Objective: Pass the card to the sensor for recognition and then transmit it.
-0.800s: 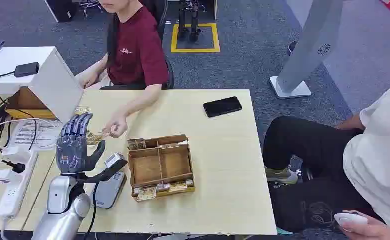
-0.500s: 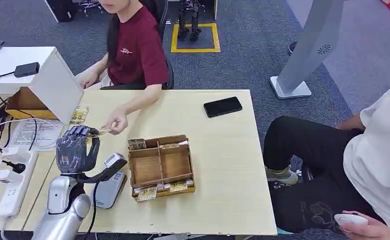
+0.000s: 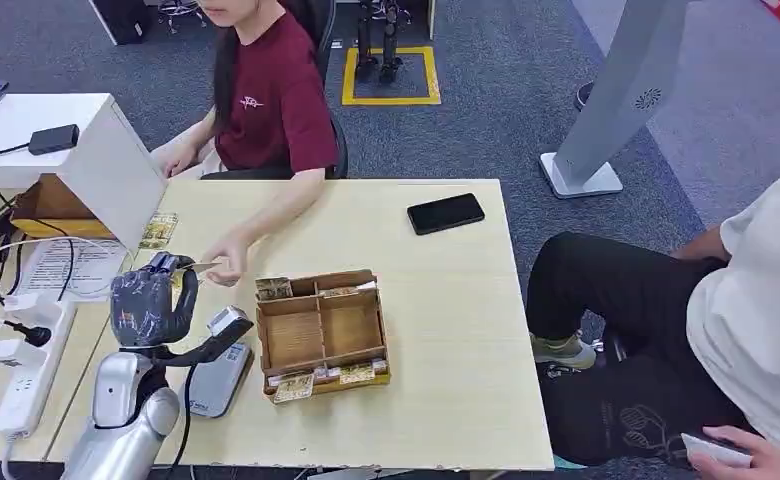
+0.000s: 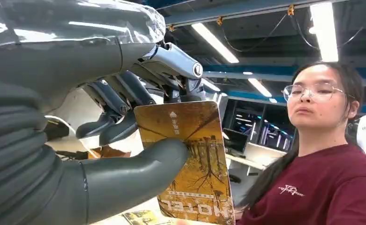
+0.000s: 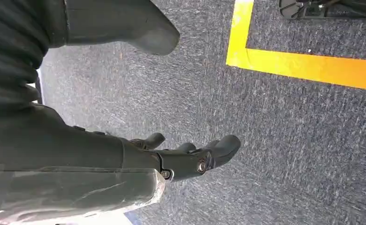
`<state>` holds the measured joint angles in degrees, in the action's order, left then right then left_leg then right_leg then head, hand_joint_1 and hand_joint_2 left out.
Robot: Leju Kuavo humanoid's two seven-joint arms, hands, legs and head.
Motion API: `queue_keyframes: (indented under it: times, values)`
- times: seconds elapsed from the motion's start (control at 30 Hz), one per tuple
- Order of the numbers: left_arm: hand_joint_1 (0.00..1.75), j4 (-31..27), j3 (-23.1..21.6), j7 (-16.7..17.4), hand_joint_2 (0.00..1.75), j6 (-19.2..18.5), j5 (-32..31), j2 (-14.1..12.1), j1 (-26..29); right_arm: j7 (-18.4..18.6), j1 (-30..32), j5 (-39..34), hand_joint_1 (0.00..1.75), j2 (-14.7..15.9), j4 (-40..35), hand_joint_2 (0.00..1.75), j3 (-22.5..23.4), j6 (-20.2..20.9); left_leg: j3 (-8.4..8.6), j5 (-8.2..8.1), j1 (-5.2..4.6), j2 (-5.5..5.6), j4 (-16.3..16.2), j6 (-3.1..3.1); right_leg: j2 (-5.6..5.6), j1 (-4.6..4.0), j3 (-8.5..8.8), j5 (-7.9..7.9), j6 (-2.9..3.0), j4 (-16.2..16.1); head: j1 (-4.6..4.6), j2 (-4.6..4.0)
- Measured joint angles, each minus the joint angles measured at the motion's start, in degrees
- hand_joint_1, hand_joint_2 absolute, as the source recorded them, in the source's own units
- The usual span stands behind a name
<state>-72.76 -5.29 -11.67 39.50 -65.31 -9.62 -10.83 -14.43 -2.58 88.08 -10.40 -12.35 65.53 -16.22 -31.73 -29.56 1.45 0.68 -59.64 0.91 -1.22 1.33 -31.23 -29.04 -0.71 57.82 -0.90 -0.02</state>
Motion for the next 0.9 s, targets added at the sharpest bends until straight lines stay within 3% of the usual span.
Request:
queue_keyframes:
  times: [0.17, 0.33, 0.4, 0.5, 0.6, 0.67, 0.9]
  values:
    - [1.75, 0.0, 0.0, -2.8, 1.75, -1.0, 9.3, -0.1, 0.1, 0.0, 0.0, -0.1, 0.00, 0.0, 0.0, 1.75, 0.0, -0.2, 0.00, 0.00, 0.00, 0.00, 0.0, 0.00, 0.00, 0.00, 0.00, 0.00, 0.00, 0.0, 0.00, 0.00]
    - [1.75, -0.1, 0.0, -3.3, 1.75, -1.8, 11.4, -0.4, 0.2, 0.0, 0.0, -0.1, 0.00, 0.0, 0.0, 1.75, 0.0, -0.3, 0.01, 0.00, 0.00, 0.00, 0.0, 0.00, 0.00, 0.00, 0.00, 0.00, 0.00, 0.0, 0.00, 0.00]
    - [1.75, -0.1, 0.0, -3.4, 1.75, -5.6, 17.0, -0.3, 0.2, 0.1, 0.0, -0.3, 0.00, 0.0, 0.0, 1.75, 0.0, -0.4, 0.02, 0.00, 0.00, 0.00, 0.0, 0.00, 0.00, 0.00, 0.00, 0.00, 0.00, 0.0, 0.02, 0.00]
    - [1.75, -0.2, 0.0, -2.5, 1.75, -17.8, 30.8, 0.3, 0.1, 0.2, 0.0, -0.6, 0.00, -0.2, 0.0, 1.75, 0.0, -0.7, 0.01, 0.00, 0.00, 0.00, 0.0, 0.00, 0.00, 0.00, 0.00, 0.00, 0.00, 0.0, 0.02, 0.00]
    - [1.75, -0.1, 0.5, -1.5, 1.75, -25.3, 40.2, 0.8, 0.1, 0.2, 0.0, -0.9, 0.00, -0.3, 0.0, 1.75, 0.0, -1.0, 0.01, 0.00, 0.00, -0.03, 0.0, 0.00, -0.03, 0.00, 0.00, 0.00, 0.00, 0.0, 0.02, 0.00]
    - [1.75, -0.1, 1.2, -1.3, 1.75, -27.8, 44.1, 0.9, 0.1, 0.2, 0.1, -1.1, 0.00, -0.3, 0.0, 1.75, 0.0, -1.2, 0.01, 0.00, 0.00, -0.03, 0.0, 0.00, -0.04, 0.00, -0.01, 0.01, 0.00, 0.0, 0.00, 0.00]
    - [1.75, 0.2, 3.1, -0.5, 1.75, -31.3, 48.1, 0.9, 0.4, 0.1, 0.2, -1.2, 0.00, -0.3, 0.0, 1.75, 0.0, -1.5, -0.01, 0.00, 0.00, -0.02, 0.0, 0.00, -0.03, 0.00, 0.00, 0.00, 0.00, 0.0, 0.00, 0.00]
